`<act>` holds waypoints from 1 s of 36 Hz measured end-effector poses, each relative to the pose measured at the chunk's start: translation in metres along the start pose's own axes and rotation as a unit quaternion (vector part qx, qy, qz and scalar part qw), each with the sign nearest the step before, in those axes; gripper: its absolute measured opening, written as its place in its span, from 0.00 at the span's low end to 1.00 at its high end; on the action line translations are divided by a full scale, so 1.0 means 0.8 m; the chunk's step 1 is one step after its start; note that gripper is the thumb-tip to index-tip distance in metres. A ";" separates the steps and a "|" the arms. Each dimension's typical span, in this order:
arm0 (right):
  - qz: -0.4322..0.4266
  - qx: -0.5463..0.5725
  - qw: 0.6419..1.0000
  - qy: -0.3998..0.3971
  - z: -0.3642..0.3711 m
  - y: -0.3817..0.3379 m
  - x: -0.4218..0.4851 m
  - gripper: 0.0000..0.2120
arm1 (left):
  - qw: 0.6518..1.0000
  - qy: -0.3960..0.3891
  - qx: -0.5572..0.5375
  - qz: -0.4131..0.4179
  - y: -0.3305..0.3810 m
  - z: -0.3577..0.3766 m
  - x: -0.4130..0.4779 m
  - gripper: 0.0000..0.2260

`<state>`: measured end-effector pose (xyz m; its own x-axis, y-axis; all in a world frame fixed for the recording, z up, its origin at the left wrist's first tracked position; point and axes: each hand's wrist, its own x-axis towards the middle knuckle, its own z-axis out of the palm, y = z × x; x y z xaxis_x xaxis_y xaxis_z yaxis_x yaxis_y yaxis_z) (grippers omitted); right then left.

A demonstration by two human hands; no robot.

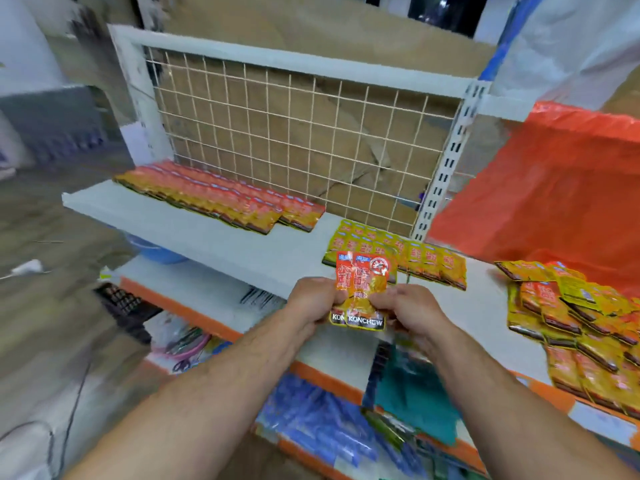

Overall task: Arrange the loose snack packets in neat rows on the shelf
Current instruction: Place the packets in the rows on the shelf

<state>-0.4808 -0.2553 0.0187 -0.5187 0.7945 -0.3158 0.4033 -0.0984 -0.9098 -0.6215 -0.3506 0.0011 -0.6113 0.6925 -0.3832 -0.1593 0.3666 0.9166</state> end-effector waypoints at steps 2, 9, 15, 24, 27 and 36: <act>-0.008 -0.002 1.000 -0.012 0.039 -0.013 0.006 0.11 | 1.000 0.009 -0.002 0.004 -0.005 -0.043 0.011 0.04; -0.003 -0.005 0.999 -0.035 0.138 -0.041 0.034 0.18 | 0.999 0.046 0.003 0.002 -0.005 -0.149 0.031 0.06; -0.004 -0.005 0.999 -0.035 0.173 -0.058 0.071 0.12 | 0.996 0.081 -0.024 0.010 -0.004 -0.190 0.069 0.06; -0.001 -0.015 0.999 -0.032 0.201 -0.072 0.164 0.12 | 0.992 0.115 0.058 0.016 0.017 -0.213 0.159 0.03; 0.008 -0.015 0.999 -0.034 0.209 -0.080 0.193 0.13 | 0.988 0.125 0.091 0.026 0.030 -0.216 0.191 0.05; 0.019 0.004 1.000 -0.020 0.212 -0.094 0.254 0.15 | 0.975 0.136 0.171 0.036 0.062 -0.216 0.266 0.04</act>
<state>-0.7444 -0.1878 -0.0228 -0.5324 0.7661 -0.3601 0.4165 -0.1332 -0.8993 -0.8937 -0.2923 -0.0155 -0.8023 0.5497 -0.2328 0.1305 0.5421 0.8301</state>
